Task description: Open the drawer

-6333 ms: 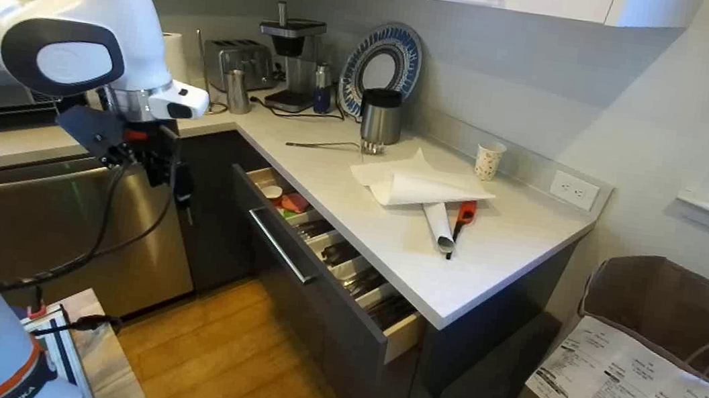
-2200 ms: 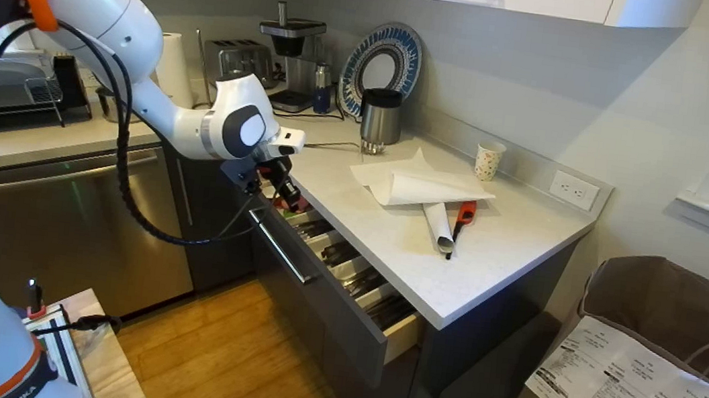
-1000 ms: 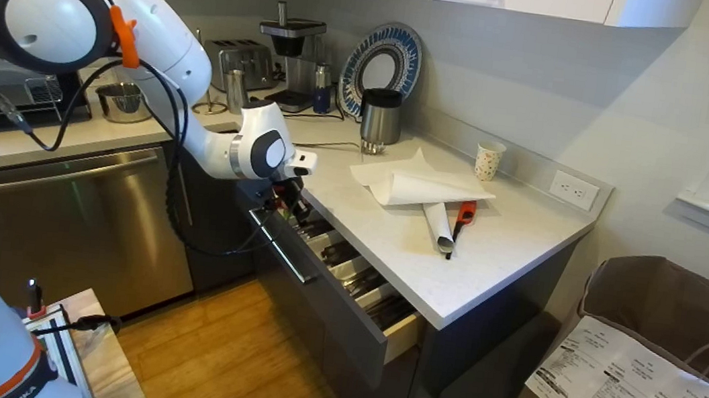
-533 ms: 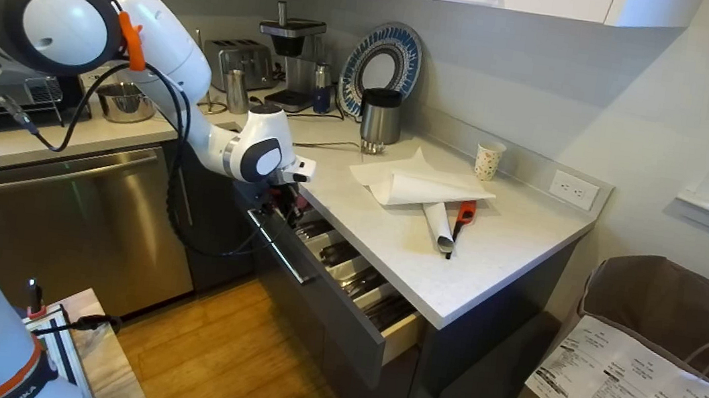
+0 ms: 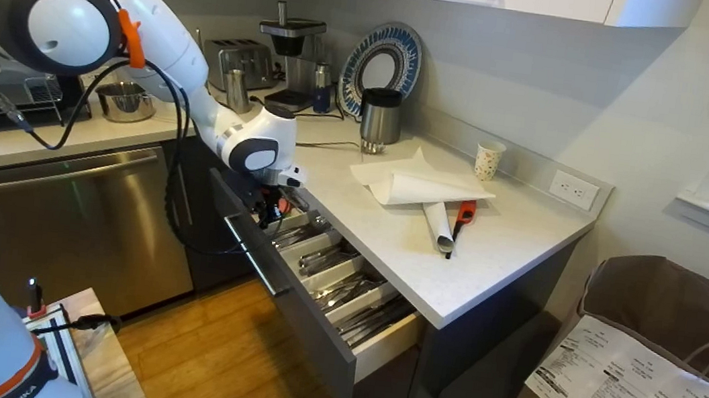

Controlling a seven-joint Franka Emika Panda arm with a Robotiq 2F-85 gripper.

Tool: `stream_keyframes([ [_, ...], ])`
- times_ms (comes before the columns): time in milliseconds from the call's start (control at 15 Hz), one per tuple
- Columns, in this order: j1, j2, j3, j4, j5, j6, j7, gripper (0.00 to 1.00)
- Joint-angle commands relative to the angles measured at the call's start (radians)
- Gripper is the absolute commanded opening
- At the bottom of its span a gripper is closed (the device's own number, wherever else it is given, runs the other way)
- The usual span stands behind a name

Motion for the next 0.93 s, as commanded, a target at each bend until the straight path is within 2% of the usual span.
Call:
stream_keyframes([
  [0,-0.008,0.02,0.018,0.035,0.075,-0.195,-0.101,0.0],
  [333,0.022,0.079,0.002,0.121,0.035,-0.489,-0.157,0.0],
  [667,0.06,0.134,-0.006,0.2,-0.001,-0.664,-0.137,0.0],
  [867,0.076,0.169,0.005,0.246,-0.012,-0.753,-0.169,0.0],
])
